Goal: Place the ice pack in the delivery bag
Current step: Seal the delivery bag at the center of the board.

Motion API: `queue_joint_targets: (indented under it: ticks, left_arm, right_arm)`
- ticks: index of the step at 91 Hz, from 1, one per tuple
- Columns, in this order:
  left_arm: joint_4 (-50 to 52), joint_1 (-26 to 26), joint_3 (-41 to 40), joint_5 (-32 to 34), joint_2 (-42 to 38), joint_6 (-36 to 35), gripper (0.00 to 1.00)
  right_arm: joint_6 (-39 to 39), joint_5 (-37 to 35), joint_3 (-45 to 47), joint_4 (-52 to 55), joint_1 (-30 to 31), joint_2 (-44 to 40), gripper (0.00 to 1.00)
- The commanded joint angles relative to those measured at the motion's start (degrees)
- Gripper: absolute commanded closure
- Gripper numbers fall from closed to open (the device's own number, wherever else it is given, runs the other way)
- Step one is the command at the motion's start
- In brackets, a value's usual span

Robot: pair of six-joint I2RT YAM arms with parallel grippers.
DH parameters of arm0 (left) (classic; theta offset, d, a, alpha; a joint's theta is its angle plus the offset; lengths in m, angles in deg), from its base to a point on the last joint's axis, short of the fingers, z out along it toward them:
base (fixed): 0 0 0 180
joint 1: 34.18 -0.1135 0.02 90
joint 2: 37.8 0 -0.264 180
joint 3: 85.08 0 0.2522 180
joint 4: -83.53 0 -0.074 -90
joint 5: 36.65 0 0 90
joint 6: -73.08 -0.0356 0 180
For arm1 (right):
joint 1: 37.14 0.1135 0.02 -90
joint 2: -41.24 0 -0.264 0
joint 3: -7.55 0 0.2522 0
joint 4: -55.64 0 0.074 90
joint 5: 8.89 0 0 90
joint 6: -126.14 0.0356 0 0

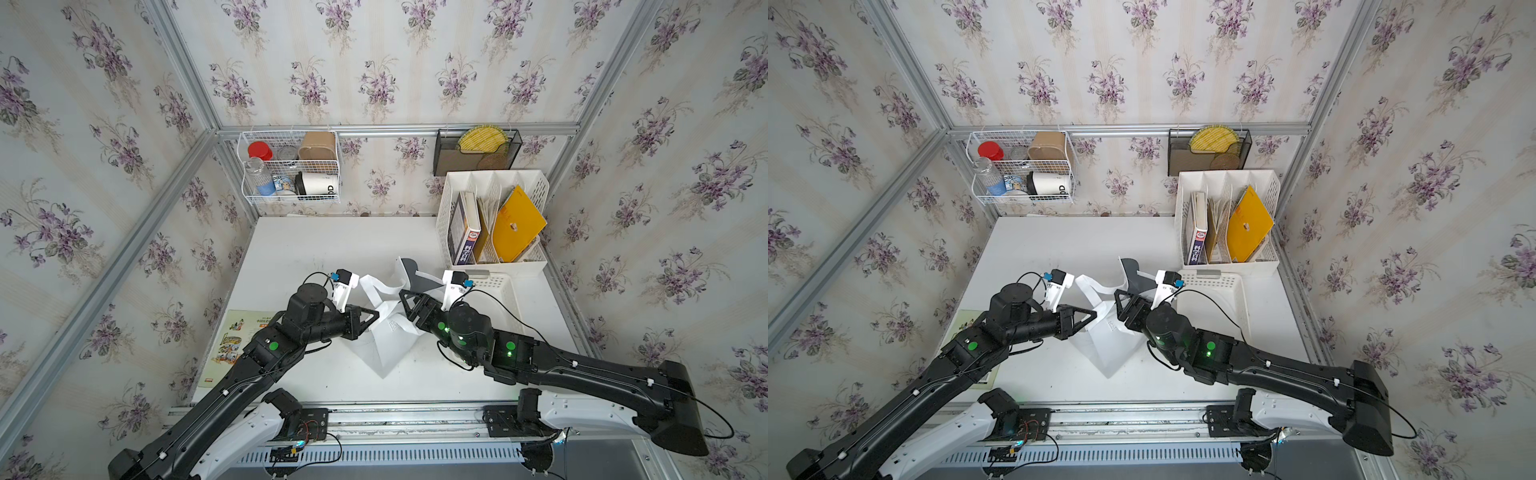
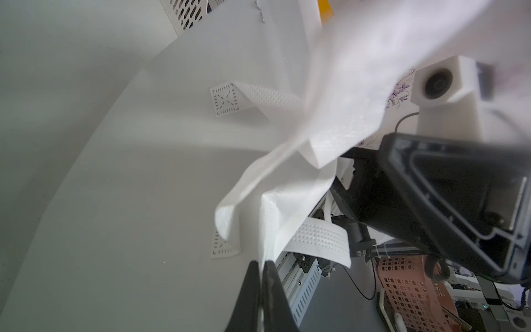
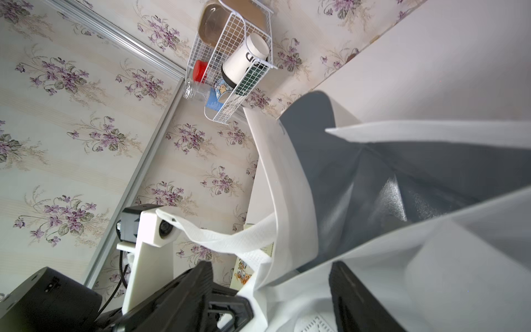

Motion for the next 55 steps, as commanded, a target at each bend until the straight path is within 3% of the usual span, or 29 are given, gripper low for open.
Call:
queue_joint_targets:
  ticks: [1, 34, 55]
  left_arm:
    - [1.2, 0.0, 0.8, -1.9, -0.3, -1.5, 1.0]
    - [4.7, 0.0, 3.0, -1.6, -0.3, -3.7, 1.0]
    - [5.9, 0.0, 3.3, -1.1, -0.6, -4.5, 1.0]
  right_arm:
    - [-4.0, 0.0, -1.5, 6.5, -2.2, -1.0, 0.29]
    - [-4.8, 3.0, -7.6, 21.3, -8.2, -3.0, 0.2]
    - [-8.1, 4.3, -10.7, 25.2, -9.5, -3.3, 0.15]
